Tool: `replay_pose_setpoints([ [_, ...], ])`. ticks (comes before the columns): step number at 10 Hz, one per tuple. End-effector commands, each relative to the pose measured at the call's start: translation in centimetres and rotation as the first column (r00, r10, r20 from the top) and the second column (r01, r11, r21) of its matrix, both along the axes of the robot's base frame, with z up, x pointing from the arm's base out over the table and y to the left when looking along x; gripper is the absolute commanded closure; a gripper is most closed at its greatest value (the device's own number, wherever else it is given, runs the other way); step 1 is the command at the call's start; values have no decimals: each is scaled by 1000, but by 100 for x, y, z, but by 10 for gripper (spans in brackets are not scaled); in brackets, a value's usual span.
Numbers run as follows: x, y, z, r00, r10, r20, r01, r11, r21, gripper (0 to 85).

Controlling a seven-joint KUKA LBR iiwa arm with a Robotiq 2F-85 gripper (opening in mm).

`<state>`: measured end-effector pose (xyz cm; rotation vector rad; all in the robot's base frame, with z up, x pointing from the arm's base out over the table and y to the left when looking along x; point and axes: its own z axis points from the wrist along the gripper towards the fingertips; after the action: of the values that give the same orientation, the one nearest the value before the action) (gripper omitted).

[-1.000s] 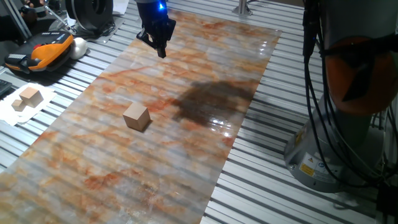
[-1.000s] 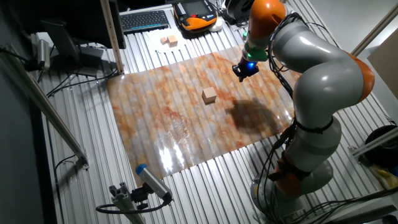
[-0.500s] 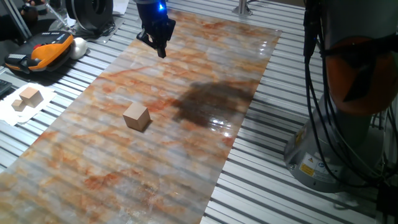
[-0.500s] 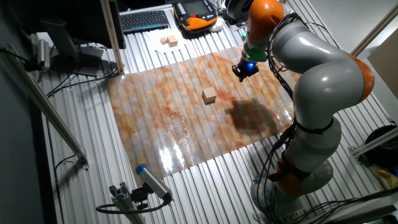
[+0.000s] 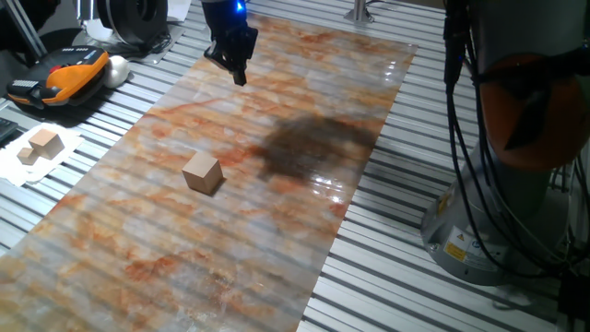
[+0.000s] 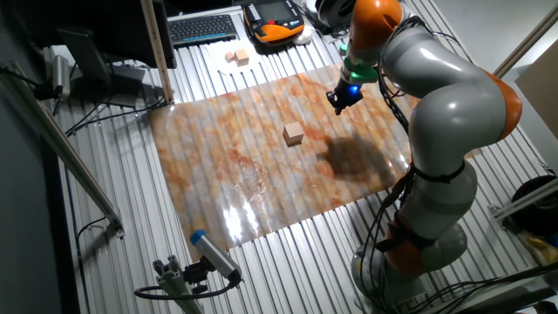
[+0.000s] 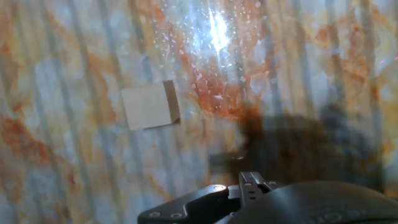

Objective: Approach and touch the side of the small block

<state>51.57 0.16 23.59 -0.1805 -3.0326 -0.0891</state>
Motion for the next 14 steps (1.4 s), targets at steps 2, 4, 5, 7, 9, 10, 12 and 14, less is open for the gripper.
replay_pose_setpoints([
  [2, 0, -3, 0, 999, 19, 31, -16, 997, -79, 850],
  [4, 0, -3, 0, 998, 31, 49, -28, 998, -52, 850],
  [5, 0, -3, 0, 999, 17, 43, -15, 999, -45, 850],
  [7, 0, -3, 0, 998, -59, 12, 59, 998, 3, 850],
  [9, 84, 165, 9, 995, -101, -1, 100, 995, -18, 850],
  [10, 173, 345, -18, 992, -125, -3, 125, 992, -17, 850],
  [12, 300, 595, -50, 983, -183, -7, 183, 983, 16, 850],
  [14, 402, 888, -82, 973, -230, -10, 230, 973, 21, 850],
])
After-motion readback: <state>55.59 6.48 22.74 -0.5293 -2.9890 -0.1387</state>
